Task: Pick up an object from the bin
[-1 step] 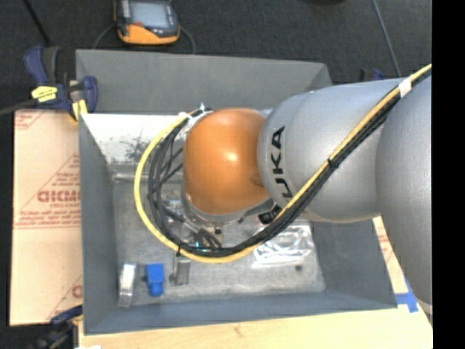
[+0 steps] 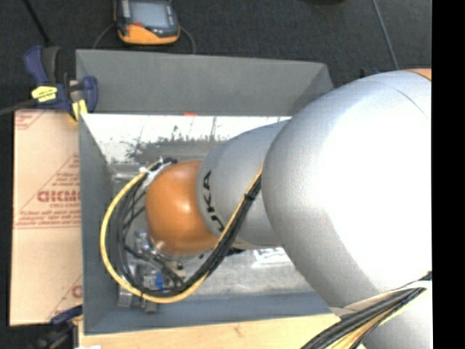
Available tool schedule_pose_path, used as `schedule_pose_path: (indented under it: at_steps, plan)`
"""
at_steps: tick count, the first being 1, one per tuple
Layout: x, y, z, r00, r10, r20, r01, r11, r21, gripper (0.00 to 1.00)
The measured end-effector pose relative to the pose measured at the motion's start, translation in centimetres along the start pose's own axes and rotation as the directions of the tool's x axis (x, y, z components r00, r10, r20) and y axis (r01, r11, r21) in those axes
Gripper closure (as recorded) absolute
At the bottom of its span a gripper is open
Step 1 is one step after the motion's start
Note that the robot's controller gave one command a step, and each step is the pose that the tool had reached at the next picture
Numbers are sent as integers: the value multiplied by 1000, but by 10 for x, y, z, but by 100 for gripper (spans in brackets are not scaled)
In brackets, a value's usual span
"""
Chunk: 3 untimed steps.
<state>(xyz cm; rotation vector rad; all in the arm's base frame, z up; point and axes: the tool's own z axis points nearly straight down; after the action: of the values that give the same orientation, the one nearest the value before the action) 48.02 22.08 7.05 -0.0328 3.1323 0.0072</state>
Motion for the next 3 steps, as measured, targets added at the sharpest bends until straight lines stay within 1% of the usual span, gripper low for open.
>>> schedule_pose_path:
  at_steps: [1,2,3]
  plan:
    - [1,-1,-2,1000,5,-6,-5,1000,2,100]
    - [-89,16,0,997,-83,1,83,997,2,100]
    - [-64,-1,-125,986,-169,2,169,986,2,100]
